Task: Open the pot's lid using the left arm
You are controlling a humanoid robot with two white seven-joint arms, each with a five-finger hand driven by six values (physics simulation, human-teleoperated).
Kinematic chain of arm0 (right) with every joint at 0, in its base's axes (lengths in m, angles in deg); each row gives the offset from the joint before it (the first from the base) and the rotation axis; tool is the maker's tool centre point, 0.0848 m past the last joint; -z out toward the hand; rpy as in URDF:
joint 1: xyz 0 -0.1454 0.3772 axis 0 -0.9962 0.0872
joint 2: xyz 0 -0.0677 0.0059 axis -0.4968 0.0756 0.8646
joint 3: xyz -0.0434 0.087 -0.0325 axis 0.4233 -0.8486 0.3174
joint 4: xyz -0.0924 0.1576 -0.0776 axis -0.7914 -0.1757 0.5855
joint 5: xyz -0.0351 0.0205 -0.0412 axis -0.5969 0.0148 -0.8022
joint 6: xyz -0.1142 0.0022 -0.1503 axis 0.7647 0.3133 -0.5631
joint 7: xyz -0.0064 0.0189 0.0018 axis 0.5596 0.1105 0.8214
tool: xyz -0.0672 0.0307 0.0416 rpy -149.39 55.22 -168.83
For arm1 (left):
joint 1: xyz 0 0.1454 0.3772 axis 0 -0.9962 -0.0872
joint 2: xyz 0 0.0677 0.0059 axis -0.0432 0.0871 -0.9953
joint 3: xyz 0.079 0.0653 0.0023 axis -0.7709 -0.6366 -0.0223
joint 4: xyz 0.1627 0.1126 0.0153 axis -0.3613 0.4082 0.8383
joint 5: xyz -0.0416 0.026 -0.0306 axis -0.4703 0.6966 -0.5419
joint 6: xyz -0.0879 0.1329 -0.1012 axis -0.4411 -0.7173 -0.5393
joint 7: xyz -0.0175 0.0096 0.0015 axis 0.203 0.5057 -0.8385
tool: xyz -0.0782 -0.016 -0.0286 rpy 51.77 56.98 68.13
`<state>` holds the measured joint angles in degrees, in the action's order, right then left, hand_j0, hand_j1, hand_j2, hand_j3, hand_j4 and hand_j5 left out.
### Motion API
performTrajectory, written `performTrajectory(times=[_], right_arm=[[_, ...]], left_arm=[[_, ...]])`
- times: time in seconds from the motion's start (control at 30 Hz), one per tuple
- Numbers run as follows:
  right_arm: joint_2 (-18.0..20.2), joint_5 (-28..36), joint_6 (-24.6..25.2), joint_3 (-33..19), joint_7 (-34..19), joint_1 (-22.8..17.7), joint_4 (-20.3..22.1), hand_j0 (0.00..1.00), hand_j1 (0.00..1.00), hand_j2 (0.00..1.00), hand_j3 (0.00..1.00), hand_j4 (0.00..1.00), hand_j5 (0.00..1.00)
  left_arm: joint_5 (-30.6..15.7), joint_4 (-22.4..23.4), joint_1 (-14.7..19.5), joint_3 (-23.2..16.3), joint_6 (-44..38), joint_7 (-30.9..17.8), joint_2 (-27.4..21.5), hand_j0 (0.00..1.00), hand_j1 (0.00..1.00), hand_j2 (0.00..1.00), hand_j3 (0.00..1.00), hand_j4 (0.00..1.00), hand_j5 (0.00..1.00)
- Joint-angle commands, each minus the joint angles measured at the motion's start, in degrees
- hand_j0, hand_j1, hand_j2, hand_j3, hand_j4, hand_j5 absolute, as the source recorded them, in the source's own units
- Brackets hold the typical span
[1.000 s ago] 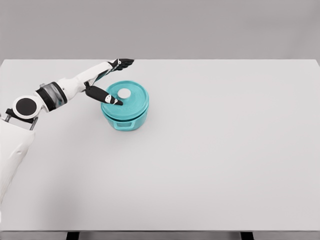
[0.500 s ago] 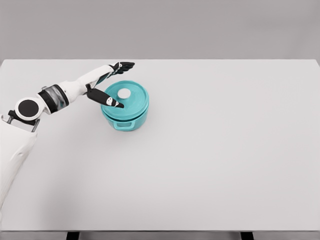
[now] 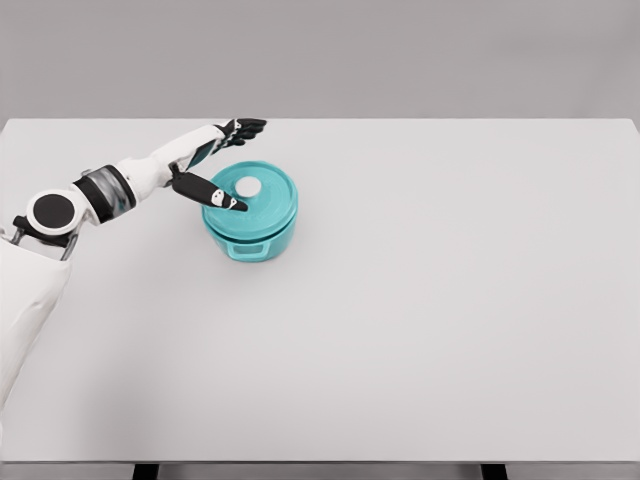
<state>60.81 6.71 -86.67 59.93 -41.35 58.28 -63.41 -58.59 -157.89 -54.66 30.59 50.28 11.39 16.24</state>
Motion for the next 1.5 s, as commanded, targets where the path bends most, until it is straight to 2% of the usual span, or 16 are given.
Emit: performTrajectory(times=[0.0, 0.27, 0.47, 0.97, 1.1, 1.47], right_arm=[[0.00, 0.03, 0.03, 0.00, 0.00, 0.00, -0.01, 1.00, 1.00, 1.00, 1.00, 1.00, 1.00], [0.00, 0.03, -0.06, 0.00, 0.00, 0.00, -0.01, 1.00, 1.00, 1.00, 1.00, 1.00, 1.00], [0.00, 0.03, 0.03, 0.00, 0.00, 0.00, -0.01, 1.00, 1.00, 1.00, 1.00, 1.00, 1.00], [0.00, 0.03, 0.03, 0.00, 0.00, 0.00, -0.01, 1.00, 1.00, 1.00, 1.00, 1.00, 1.00], [0.00, 0.03, 0.03, 0.00, 0.00, 0.00, -0.01, 1.00, 1.00, 1.00, 1.00, 1.00, 1.00], [0.00, 0.03, 0.03, 0.00, 0.00, 0.00, -0.01, 1.00, 1.00, 1.00, 1.00, 1.00, 1.00]], left_arm=[[-0.58, -0.05, 0.00, 0.05, -0.74, 0.01, -0.11, 1.00, 1.00, 1.00, 1.00, 1.00, 1.00], [-0.49, -0.40, 0.00, -0.22, -2.32, 0.01, -0.20, 1.00, 1.00, 1.00, 1.00, 1.00, 1.00], [-0.58, -1.81, -0.44, -0.22, -2.32, 0.01, -0.20, 0.92, 0.92, 0.92, 0.92, 0.92, 0.92], [-0.58, -2.16, -0.88, -0.21, -2.32, 0.01, -0.99, 0.88, 0.88, 0.88, 0.88, 0.88, 0.88], [-0.58, -4.27, -2.02, -0.04, -2.32, 0.01, -1.26, 0.84, 0.84, 0.84, 0.84, 0.84, 0.84], [-0.58, -5.59, -2.64, 0.05, -2.32, 0.01, -1.34, 0.82, 0.82, 0.82, 0.82, 0.82, 0.82]])
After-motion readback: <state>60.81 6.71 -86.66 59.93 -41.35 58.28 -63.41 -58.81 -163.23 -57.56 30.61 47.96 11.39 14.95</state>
